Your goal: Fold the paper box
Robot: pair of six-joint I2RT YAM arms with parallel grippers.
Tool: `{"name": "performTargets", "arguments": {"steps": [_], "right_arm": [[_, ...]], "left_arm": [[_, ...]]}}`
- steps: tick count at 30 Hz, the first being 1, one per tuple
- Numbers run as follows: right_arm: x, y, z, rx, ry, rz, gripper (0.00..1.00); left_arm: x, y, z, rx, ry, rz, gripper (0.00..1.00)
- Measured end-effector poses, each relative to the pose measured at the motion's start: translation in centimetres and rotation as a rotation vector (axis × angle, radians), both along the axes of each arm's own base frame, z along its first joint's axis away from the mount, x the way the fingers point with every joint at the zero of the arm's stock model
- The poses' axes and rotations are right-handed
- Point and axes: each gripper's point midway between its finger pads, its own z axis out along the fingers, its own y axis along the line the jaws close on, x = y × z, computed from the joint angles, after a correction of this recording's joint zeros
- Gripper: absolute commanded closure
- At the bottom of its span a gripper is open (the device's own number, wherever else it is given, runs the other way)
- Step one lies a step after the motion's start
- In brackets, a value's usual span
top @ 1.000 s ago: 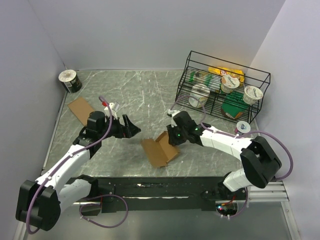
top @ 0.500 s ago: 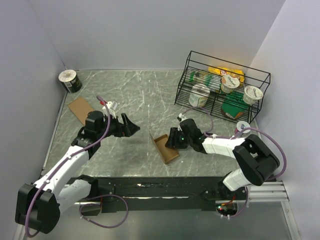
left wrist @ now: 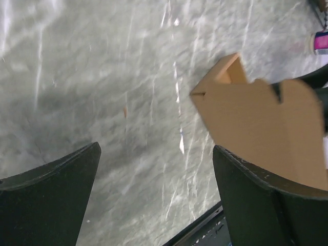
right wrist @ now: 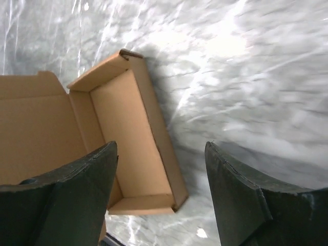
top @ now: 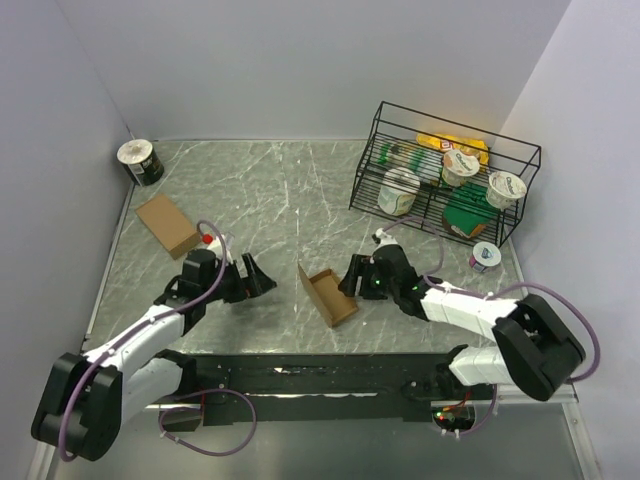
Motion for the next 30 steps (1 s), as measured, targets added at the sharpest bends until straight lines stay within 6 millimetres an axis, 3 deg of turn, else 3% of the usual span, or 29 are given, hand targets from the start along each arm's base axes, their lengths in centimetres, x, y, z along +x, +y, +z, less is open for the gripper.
{"name": "performTargets", "arguments": {"steps": [4, 8, 11, 15, 21, 27, 30], "right_arm": [[1.1, -1.9, 0.8, -0.031, -0.040, -0.058, 0.27], [1.9, -3.7, 0.4, -0.086, -0.051, -0.112, 0.29], [2.0, -4.7, -0.2, -0.145, -0.053, -0.125, 0.30], [2.1, -4.9, -1.4, -0.193, -0.026, -0.115, 0.31], [1.7, -3.3, -1.7, -0.217, -0.027, -0.052, 0.31], [-2.1, 0.3, -1.6, -0.217, -0.016, 0.090, 0.30], [-4.0, 0.7, -1.3, -0.202, 0.011, 0.120, 0.26]], "left_arm": [[-1.4, -1.0, -1.8, -0.011, 0.052, -0.011, 0.11], [-3.0, -3.8, -3.3, -0.001, 0.093, -0.083, 0.13], [-2.6, -5.9, -3.2, 0.005, 0.082, -0.127, 0.14], [-0.5, -7.8, -3.1, -0.008, 0.063, -0.137, 0.14], [4.7, -10.1, -3.0, -0.031, 0.019, -0.134, 0.16], [9.0, -9.1, -2.9, -0.042, -0.030, -0.116, 0.13], [11.4, -8.4, -2.5, -0.011, -0.057, -0.112, 0.08]]}}
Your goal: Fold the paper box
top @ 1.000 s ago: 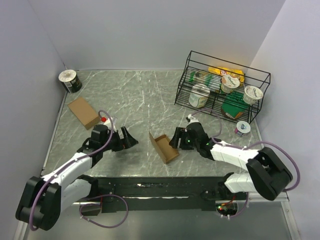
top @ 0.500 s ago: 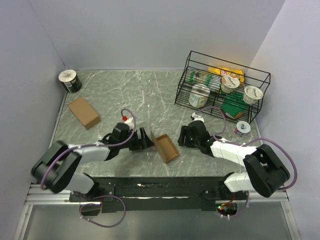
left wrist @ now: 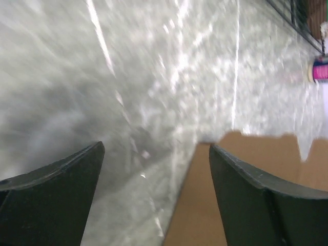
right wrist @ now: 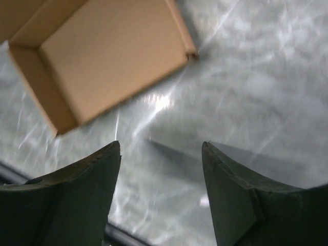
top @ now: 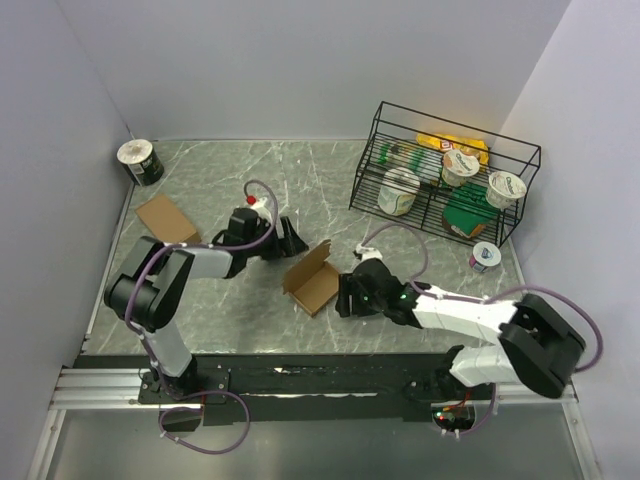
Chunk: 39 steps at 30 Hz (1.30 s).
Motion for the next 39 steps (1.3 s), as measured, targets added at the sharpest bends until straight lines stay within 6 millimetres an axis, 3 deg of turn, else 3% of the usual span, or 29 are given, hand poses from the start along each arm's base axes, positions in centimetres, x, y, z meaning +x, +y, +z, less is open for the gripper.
{"name": "performTargets", "arguments": {"steps": [5, 8, 11, 14, 21, 28, 35, 39], "right_arm": [[-0.5, -1.4, 2.8, 0.030, -0.049, -0.028, 0.21], [0.4, -2.0, 4.9, 0.055, -0.111, -0.032, 0.31], [1.4, -2.4, 5.2, 0.042, -0.133, -0.037, 0.37], [1.5, -2.4, 3.9, -0.003, -0.115, -0.017, 0.37], [0.1, -0.6, 1.0, -0.057, -0.065, 0.068, 0.37], [-0.3, 2.6, -0.1, -0.064, -0.049, 0.147, 0.37], [-0.7, 6.0, 1.2, 0.002, -0.098, 0.236, 0.33], [-0.4, 7.3, 1.3, 0.000, -0.105, 0.271, 0.33]], "left_arm": [[3.3, 3.3, 1.4, 0.051, -0.049, 0.064, 0.04], [4.3, 6.1, 2.4, 0.100, -0.076, 0.128, 0.06], [4.3, 6.8, 4.0, 0.113, -0.119, 0.128, 0.08], [3.2, 6.1, 4.3, 0.103, -0.128, 0.093, 0.09], [-1.8, 3.2, -0.6, 0.105, 0.001, -0.058, 0.10], [-0.8, -2.8, -0.3, 0.086, -0.077, -0.271, 0.09], [2.6, -5.6, 0.3, 0.075, -0.171, -0.401, 0.11], [3.0, -6.9, 0.3, 0.030, -0.191, -0.487, 0.12]]}}
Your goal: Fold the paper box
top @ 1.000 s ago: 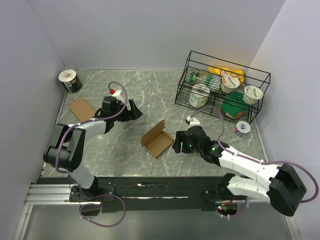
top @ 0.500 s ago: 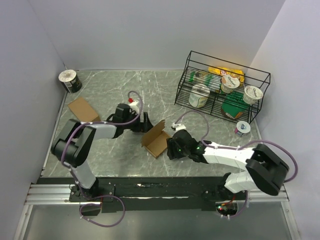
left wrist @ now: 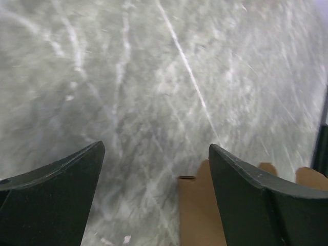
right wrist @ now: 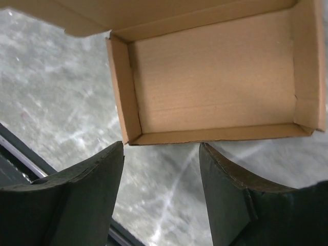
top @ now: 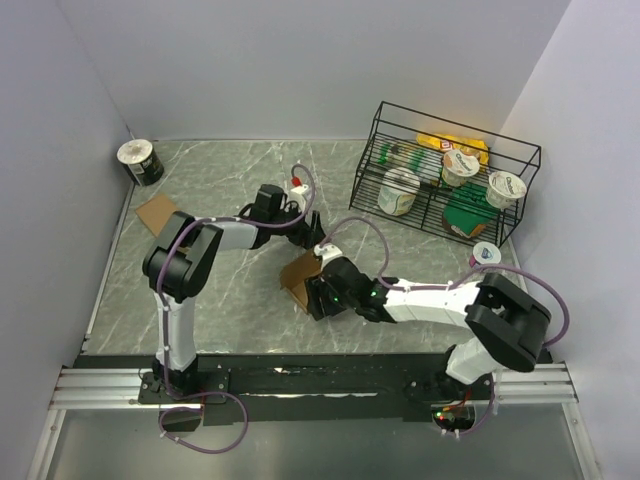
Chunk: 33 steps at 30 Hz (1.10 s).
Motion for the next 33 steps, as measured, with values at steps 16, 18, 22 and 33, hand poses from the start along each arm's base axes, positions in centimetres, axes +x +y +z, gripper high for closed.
{"name": "performTargets", "arguments": {"steps": [16, 18, 22, 33], "right_arm": [[0.0, 4.6, 3.4, 0.108, -0.064, 0.120, 0.24], [0.0, 4.1, 5.1, 0.131, -0.104, 0.119, 0.20], [0.9, 2.4, 10.8, 0.223, -0.232, 0.106, 0.19], [8.3, -7.8, 10.8, 0.211, -0.354, 0.001, 0.24]], "left_arm": [[-1.1, -1.8, 1.6, -0.099, -0.013, -0.152, 0.04], [1.0, -0.5, 2.6, -0.104, -0.041, -0.093, 0.04], [6.8, 4.3, 6.4, -0.075, -0.145, 0.120, 0.04], [4.6, 16.3, 22.1, -0.157, -0.484, 0.600, 0.01]]}}
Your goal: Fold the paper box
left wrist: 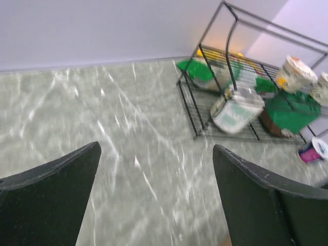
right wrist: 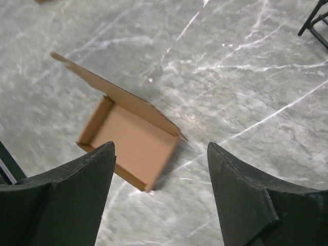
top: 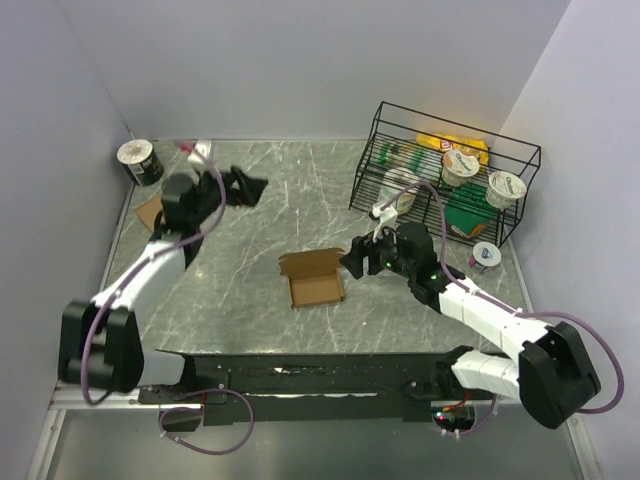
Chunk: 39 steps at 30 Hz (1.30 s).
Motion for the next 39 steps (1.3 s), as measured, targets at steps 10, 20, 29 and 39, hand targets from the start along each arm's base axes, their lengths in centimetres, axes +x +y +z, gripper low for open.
{"name": "performTargets", "arguments": {"steps": [10, 20, 29, 39], "right_arm": [[0.1, 0.6, -3.2, 0.008, -0.022, 0.150, 0.26], [1.1, 1.3, -5.8, -0.014, -0.009, 0.176, 0.28], [1.9, 1.8, -7.3, -0.029, -0.027, 0.197, 0.35], [2.5, 2.3, -6.4, -0.008, -0.084, 0.212, 0.53]], "left_arm": [[-12.3, -0.1, -11.8, -0.031, 0.164, -0.139, 0.01], [-14.7, -2.6, -14.1, -0.048, 0.191, -0.315, 0.18], [-16.2, -4.7, -15.8, 0.003, 0.212, -0.424, 0.27], [-15.6, -7.2, -16.9, 0.080, 0.208, -0.432, 0.45]]}}
